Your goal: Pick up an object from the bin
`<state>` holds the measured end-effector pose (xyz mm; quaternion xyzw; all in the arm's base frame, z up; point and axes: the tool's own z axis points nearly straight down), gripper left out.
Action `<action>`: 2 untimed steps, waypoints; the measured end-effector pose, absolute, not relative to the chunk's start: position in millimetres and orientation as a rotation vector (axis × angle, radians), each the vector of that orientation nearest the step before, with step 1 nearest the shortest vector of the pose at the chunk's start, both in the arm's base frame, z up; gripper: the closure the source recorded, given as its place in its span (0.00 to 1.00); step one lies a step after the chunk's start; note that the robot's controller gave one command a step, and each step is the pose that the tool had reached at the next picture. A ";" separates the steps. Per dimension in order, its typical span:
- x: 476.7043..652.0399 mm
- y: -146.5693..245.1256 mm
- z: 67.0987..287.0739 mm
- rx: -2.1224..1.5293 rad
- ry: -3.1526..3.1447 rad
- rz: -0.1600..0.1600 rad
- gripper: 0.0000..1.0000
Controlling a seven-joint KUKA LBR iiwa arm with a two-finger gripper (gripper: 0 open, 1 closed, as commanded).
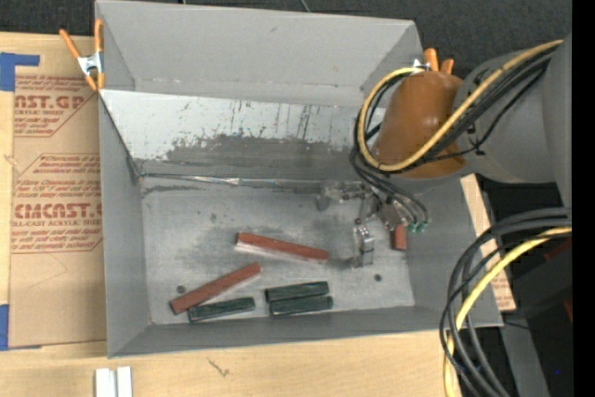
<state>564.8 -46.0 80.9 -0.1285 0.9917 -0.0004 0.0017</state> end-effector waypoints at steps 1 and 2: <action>555.7 -13.4 81.4 -0.594 3.091 0.005 0.00; 556.8 18.7 78.6 -0.471 3.104 0.001 1.00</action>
Offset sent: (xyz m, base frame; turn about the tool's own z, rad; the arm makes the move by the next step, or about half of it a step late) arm -0.0083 0.0634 -0.0023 -0.0426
